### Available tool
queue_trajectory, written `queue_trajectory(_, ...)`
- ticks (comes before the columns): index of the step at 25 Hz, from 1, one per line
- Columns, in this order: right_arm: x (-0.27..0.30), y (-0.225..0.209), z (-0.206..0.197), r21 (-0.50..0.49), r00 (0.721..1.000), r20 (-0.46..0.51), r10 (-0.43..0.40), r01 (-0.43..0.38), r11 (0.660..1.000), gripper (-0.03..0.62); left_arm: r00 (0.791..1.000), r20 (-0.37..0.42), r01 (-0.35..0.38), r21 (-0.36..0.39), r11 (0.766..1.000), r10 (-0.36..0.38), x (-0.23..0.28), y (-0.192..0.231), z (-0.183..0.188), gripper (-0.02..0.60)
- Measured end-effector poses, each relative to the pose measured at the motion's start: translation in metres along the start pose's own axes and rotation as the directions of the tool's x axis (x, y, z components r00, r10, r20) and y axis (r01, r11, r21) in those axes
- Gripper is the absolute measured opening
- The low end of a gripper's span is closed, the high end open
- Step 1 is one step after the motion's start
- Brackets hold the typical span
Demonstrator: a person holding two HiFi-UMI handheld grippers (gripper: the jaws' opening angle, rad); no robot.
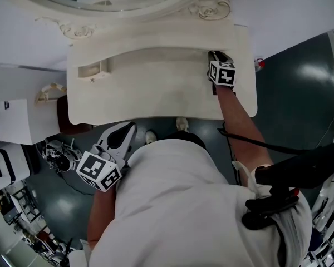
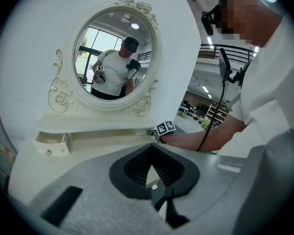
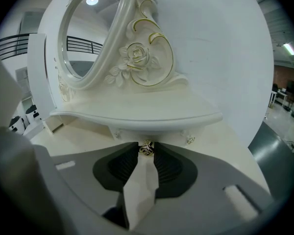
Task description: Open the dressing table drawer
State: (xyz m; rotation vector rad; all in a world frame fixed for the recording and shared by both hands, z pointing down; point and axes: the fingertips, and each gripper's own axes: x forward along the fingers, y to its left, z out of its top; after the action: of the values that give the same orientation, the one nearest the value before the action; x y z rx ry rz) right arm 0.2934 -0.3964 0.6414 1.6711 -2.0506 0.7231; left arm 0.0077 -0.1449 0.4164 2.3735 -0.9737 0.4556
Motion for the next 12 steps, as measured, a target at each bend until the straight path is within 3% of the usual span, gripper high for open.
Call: queue_trajectory(12,0.0006,0.0011,-0.002,-0.01,1.0,0.002,-0.008,0.008,1.0,0.097,1.0,-0.009,0.004,0.011,1.0,-0.004,-0.0001,0.0008,-0.0011,-0.003)
